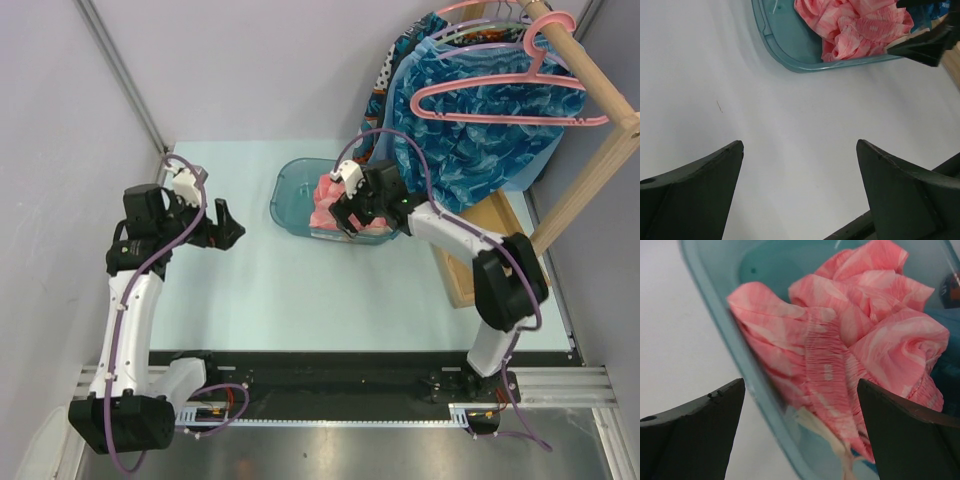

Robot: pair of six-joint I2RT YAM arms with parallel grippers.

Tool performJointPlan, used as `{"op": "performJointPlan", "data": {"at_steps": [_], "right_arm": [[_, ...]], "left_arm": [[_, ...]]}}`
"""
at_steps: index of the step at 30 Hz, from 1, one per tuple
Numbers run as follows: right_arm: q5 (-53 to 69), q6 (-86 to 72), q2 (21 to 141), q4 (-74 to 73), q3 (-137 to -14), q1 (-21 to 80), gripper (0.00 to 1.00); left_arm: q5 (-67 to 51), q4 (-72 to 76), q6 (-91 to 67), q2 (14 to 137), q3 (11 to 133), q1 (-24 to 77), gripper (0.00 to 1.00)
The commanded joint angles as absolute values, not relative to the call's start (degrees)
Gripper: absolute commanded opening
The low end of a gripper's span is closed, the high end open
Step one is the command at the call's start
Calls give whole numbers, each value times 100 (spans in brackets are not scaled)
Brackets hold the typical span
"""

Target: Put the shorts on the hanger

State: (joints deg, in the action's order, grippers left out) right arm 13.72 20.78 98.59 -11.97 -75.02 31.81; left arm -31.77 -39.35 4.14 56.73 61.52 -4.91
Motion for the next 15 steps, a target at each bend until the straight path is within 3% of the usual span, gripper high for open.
{"op": "performJointPlan", "data": {"at_steps": [1,7,9,10,11,13,15], "right_arm": [[1178,2566,10546,-941,-8006,2971,100],[1396,3119,11486,-1274,-8384,2821,100],[1485,3199,11680,-1414,-8464,2769,92],[1546,3251,11689,-1432,-8499,2760,86],[1564,3261,11681,-1459,-8603,2768,71],[1643,3261,11593,-1783,-8849,2742,57],[1740,3252,11540,-2467,-9463,2716,27]], "left_arm": [[-3366,-3744,685,5766,6223,-501,100],[-3269,-3551,747,6089,6090,-510,100],[-3331,-3699,747,6205,6169,-518,100],[-3322,-3744,764,6266,6231,-519,100],[-3314,-3779,782,6301,6249,-510,100],[-3348,-3814,826,6302,6275,-510,100],[-3410,-3788,844,6249,6275,-510,100]]}}
